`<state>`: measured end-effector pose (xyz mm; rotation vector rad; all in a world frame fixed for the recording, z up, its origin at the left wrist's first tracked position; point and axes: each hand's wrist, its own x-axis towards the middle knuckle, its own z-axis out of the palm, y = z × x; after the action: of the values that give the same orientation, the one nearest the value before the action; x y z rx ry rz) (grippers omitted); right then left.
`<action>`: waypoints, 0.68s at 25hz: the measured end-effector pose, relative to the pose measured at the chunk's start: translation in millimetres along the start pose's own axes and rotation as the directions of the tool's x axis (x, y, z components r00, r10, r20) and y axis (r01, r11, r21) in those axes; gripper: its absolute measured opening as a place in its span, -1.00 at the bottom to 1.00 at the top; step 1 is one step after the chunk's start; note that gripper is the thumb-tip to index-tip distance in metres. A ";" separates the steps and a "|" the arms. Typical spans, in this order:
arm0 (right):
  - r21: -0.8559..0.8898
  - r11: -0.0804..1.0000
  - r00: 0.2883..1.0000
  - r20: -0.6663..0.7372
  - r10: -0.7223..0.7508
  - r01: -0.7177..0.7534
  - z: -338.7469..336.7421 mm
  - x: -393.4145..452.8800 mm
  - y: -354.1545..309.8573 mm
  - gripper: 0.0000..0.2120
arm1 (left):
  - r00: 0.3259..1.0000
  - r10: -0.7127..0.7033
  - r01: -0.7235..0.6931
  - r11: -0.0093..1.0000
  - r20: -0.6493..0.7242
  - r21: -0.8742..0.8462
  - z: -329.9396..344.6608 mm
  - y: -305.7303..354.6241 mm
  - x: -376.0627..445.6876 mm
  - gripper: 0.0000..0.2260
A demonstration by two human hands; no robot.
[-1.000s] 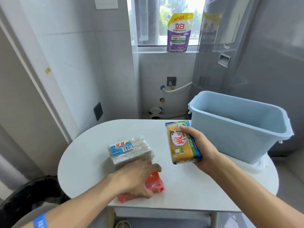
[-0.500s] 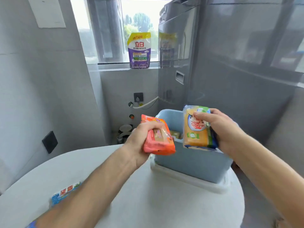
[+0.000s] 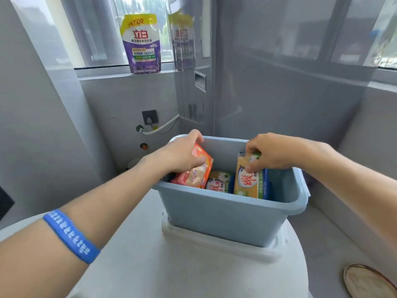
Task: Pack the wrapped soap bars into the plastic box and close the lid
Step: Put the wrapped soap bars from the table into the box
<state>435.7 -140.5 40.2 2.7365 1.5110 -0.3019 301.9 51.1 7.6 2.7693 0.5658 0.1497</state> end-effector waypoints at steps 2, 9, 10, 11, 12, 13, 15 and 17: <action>-0.256 0.963 0.993 -0.059 -0.104 0.086 6.2 0.5 -5.4 -0.64 | 0.985 0.160 -0.132 0.944 -0.070 0.303 0.9 3.0 -6.2 -0.59; -0.207 0.946 0.960 0.186 -0.211 0.248 27.8 -6.9 -23.8 -0.66 | 0.947 0.171 -0.228 0.953 0.271 0.198 -4.8 -5.9 -24.0 -0.76; -0.218 0.951 0.967 0.179 -0.184 0.221 26.3 -7.9 -17.3 -0.67 | 0.949 0.151 -0.209 0.958 0.275 0.195 -6.4 -3.9 -25.0 -0.76; -0.199 0.960 0.973 0.161 -0.168 0.199 25.2 -11.4 -13.5 -0.67 | 0.953 0.144 -0.199 0.962 0.268 0.189 -6.9 -2.1 -27.1 -0.76; -0.159 0.970 0.978 0.123 -0.167 0.186 25.7 -14.9 -11.8 -0.66 | 0.960 0.141 -0.184 0.969 0.242 0.168 -6.3 -1.2 -30.8 -0.77; -0.106 0.978 0.983 0.060 -0.176 0.181 26.3 -18.3 -12.5 -0.65 | 0.978 0.141 -0.159 0.981 0.156 0.112 -6.0 -2.7 -35.8 -0.78; 0.002 0.981 0.977 -0.084 -0.194 0.195 28.4 -25.3 -24.4 -0.69 | 0.983 0.116 -0.133 0.984 -0.145 -0.116 -4.3 -10.8 -59.7 -0.80; 0.075 0.961 0.954 -0.163 -0.252 0.266 30.6 -34.8 -50.5 -0.76 | 0.926 0.114 -0.212 0.945 -0.360 -0.247 -4.7 -24.8 -100.9 -0.79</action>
<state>370.1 -145.5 20.6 2.6847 1.9510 -0.1731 199.6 34.0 0.1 2.5166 0.3535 0.7051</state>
